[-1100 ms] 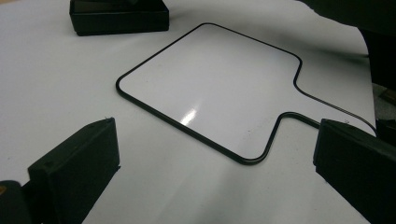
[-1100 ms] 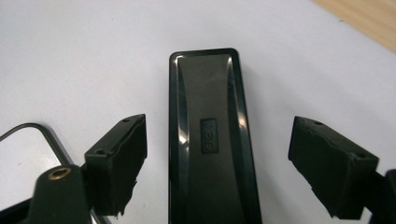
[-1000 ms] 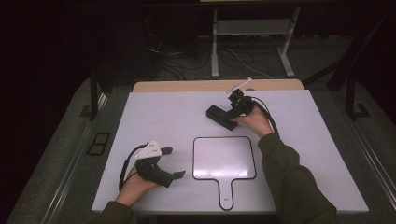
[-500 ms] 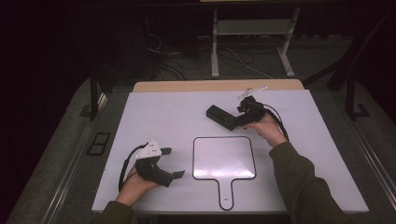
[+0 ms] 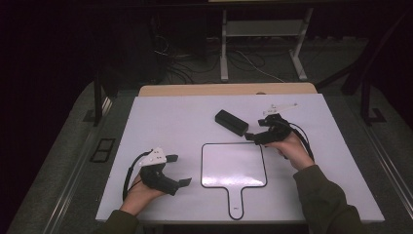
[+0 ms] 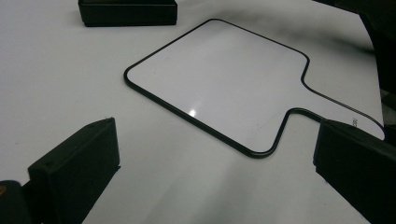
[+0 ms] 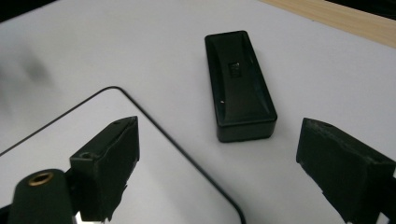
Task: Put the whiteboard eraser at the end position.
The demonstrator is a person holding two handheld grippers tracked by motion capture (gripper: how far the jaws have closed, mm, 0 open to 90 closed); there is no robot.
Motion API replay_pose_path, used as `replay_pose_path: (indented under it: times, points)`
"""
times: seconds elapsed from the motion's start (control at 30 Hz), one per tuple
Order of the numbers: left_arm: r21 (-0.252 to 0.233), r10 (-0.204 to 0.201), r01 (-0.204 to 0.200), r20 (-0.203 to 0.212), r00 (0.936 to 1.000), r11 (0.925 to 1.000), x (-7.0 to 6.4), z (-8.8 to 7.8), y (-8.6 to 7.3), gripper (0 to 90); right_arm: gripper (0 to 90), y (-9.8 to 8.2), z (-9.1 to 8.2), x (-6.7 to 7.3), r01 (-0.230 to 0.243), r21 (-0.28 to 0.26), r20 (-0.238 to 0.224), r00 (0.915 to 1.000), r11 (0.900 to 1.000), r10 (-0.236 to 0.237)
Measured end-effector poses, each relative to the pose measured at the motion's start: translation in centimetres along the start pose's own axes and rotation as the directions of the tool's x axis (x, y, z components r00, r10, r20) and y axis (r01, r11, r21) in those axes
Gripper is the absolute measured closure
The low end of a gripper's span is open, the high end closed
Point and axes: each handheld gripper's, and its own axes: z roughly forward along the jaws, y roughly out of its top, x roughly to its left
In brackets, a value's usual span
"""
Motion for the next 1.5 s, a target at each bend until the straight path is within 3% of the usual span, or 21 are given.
replay_pose_path:
  times: [0.23, 0.43, 0.67, 1.2, 1.5]
  points:
    - [0.006, 0.003, -0.003, 0.009, 1.0, 1.0, -0.4, 0.2, 0.0, 0.0, 12.6, -1.9, -2.2, 0.8, 0.006, -0.047, 0.014, 0.9999, 0.999, -0.005]
    - [0.001, 0.002, -0.002, 0.018, 0.9998, 1.0, -0.6, 0.3, 0.0, 0.0, 12.6, -3.7, -3.1, 1.4, 0.004, -0.033, 0.048, 0.9989, 0.999, -0.002]
    - [0.003, 0.006, -0.006, 0.025, 0.9997, 1.0, -0.8, 0.4, 0.0, 0.0, 12.6, -5.4, -4.6, 1.8, -0.007, -0.045, 0.051, 0.9987, 0.999, 0.01]
    - [0.0, -0.001, 0.001, 0.024, 0.9997, 1.0, -0.8, 0.3, 0.0, 0.0, 12.6, -9.0, -7.1, 2.8, 0.019, -0.066, 0.076, 0.997, 0.998, -0.014]
    - [-0.002, -0.002, 0.002, 0.025, 0.9997, 1.0, -0.9, 0.3, 0.0, 0.0, 12.6, -11.0, -8.3, 3.0, -0.016, -0.104, 0.079, 0.9966, 0.994, 0.024]
